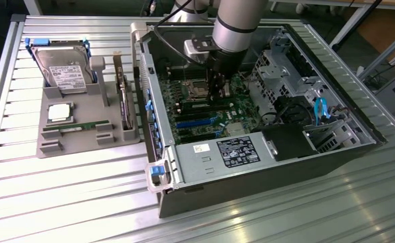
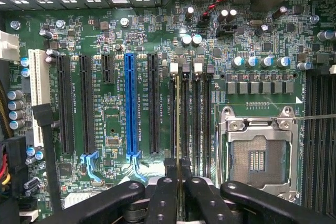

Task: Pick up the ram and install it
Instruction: 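Insert the ram into the slot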

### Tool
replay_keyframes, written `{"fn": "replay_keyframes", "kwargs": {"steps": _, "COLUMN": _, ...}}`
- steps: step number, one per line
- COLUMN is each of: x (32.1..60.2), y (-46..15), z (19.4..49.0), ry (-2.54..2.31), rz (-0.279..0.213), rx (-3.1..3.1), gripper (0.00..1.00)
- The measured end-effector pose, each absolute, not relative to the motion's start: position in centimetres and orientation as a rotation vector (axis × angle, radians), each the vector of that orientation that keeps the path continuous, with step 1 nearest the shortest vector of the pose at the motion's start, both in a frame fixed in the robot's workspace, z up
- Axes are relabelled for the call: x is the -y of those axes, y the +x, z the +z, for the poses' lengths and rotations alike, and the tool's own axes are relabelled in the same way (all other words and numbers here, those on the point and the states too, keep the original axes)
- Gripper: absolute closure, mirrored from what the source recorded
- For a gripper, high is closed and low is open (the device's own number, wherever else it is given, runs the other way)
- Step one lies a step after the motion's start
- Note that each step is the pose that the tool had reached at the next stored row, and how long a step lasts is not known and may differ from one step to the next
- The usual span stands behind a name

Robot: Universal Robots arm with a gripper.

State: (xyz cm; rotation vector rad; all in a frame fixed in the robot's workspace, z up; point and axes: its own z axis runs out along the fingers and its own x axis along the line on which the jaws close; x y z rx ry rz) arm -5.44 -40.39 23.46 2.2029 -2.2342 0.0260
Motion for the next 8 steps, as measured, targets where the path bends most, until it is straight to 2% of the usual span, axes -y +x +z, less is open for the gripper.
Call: {"fn": "replay_keyframes", "kwargs": {"steps": 8, "x": 40.53, "y": -5.41, "z": 23.46, "ry": 2.204, "rz": 0.026, "rx": 2.233, "gripper": 0.87}}
